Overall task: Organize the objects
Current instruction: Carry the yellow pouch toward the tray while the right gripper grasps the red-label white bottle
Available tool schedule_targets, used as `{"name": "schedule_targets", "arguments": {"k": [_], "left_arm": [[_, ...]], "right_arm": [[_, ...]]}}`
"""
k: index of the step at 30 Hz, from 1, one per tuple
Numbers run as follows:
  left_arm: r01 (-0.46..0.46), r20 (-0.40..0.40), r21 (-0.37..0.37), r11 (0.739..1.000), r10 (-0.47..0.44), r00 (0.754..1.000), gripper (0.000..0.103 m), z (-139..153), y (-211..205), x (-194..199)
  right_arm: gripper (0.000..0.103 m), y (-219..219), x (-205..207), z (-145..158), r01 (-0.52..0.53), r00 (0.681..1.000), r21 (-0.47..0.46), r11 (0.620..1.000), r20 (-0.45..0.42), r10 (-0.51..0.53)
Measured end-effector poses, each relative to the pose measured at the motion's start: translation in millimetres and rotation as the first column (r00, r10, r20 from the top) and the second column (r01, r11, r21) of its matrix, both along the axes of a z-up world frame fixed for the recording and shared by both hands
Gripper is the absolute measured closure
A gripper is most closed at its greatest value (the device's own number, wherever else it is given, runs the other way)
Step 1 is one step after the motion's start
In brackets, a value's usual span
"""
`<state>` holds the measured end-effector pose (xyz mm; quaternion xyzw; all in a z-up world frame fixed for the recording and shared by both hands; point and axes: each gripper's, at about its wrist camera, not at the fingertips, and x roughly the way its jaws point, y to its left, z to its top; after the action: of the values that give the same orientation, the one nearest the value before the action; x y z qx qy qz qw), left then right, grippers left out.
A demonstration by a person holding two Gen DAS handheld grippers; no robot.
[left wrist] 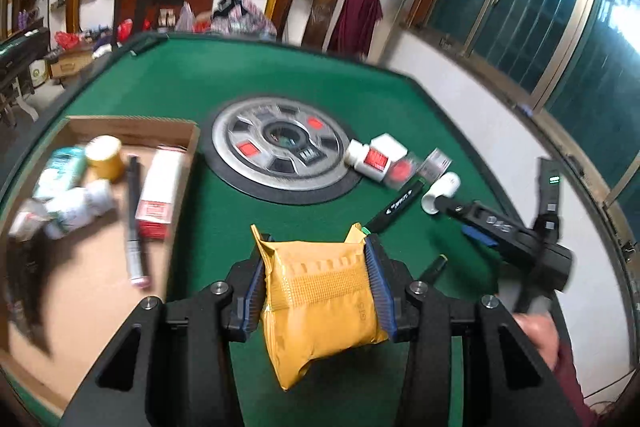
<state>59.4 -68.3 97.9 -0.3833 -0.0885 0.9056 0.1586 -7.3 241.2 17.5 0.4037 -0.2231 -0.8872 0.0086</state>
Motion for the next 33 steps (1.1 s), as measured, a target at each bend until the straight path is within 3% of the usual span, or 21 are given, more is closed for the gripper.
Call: {"name": "schedule_targets", "arguments": {"k": [8,12,15,20,22,25,30,33], "left_arm": [[-0.074,-0.055,0.005,0.997,0.074,0.996,0.058,9,-63,34],[-0.096,-0.050,0.025,0.995,0.097,0.994,0.058,2,-85,38],[-0.106,-0.033,0.048,0.993,0.108,0.994,0.058,-4,-98,39],[-0.129,-0.036,0.057,0.990,0.131,0.991,0.058,-6,-116,47],[-0.151,-0.038,0.054,0.987,0.153,0.988,0.058,-7,-124,49],[-0.183,-0.023,0.060,0.981,0.185,0.982,0.058,-10,-140,48],[-0.210,0.012,0.062,0.976,0.210,0.978,0.058,-22,-151,41],[-0.209,0.029,0.063,0.976,0.207,0.978,0.058,-27,-152,39]], "right_arm": [[0.008,-18,-3,11,-0.040,0.999,0.033,0.999,0.013,0.040],[0.008,-39,-14,34,-0.089,0.996,0.123,0.988,-0.002,0.090],[0.008,-73,-39,47,-0.206,0.978,0.264,0.942,0.015,0.210],[0.011,-120,-88,37,-0.356,0.932,0.487,0.797,0.124,0.340],[0.021,-126,-102,30,-0.386,0.921,0.497,0.777,0.161,0.354],[0.052,-130,-118,15,-0.433,0.901,0.471,0.769,0.235,0.363],[0.063,-138,-126,1,-0.456,0.889,0.466,0.759,0.279,0.363],[0.066,-136,-127,-1,-0.440,0.896,0.444,0.781,0.271,0.352]]}}
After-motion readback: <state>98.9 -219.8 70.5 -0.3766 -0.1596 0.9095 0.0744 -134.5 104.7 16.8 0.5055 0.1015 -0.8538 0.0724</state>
